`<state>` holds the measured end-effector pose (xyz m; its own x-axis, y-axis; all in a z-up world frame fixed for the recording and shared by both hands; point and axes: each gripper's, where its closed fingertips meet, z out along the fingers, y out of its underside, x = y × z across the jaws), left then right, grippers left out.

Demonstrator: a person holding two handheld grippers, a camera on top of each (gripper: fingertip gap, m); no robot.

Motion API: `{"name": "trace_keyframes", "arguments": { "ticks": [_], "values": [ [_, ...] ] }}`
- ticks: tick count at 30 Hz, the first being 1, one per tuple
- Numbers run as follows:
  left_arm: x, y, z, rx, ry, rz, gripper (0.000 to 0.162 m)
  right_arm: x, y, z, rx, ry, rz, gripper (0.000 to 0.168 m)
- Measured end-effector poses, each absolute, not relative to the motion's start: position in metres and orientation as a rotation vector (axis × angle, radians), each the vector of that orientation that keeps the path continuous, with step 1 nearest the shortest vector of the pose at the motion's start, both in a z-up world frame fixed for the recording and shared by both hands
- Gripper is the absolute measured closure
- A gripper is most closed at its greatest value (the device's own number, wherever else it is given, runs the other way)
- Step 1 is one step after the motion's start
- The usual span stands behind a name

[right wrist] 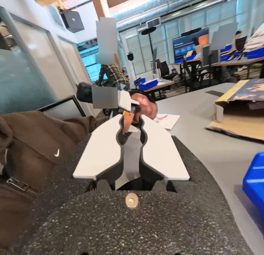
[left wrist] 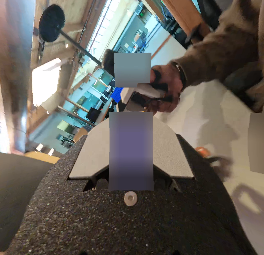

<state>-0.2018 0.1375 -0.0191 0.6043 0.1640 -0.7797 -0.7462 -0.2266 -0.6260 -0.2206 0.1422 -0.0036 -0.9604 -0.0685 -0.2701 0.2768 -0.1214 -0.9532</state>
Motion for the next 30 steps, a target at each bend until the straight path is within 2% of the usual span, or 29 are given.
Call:
{"name": "trace_keyframes", "arguments": {
  "ticks": [3,6,10,21,30],
  "values": [
    [-0.223,0.138,0.002,-1.475,0.621,1.013,0.13,-0.242,0.134,0.013,0.211,1.882,-2.128,0.144],
    [-0.244,0.126,0.015,-1.301,0.545,1.075,0.13,-0.256,0.133,0.012,0.224,1.752,-2.076,0.142],
    [-0.248,0.125,-0.008,-1.322,0.564,1.139,0.13,-0.26,0.133,-0.015,0.27,1.644,-2.025,0.14],
    [-0.238,0.144,-0.036,-1.402,0.699,1.187,0.13,-0.239,0.127,-0.03,0.192,1.644,-1.954,0.14],
    [-0.235,0.146,-0.04,-1.408,0.716,1.168,0.13,-0.236,0.127,-0.035,0.178,1.655,-1.934,0.153]
  ]
}}
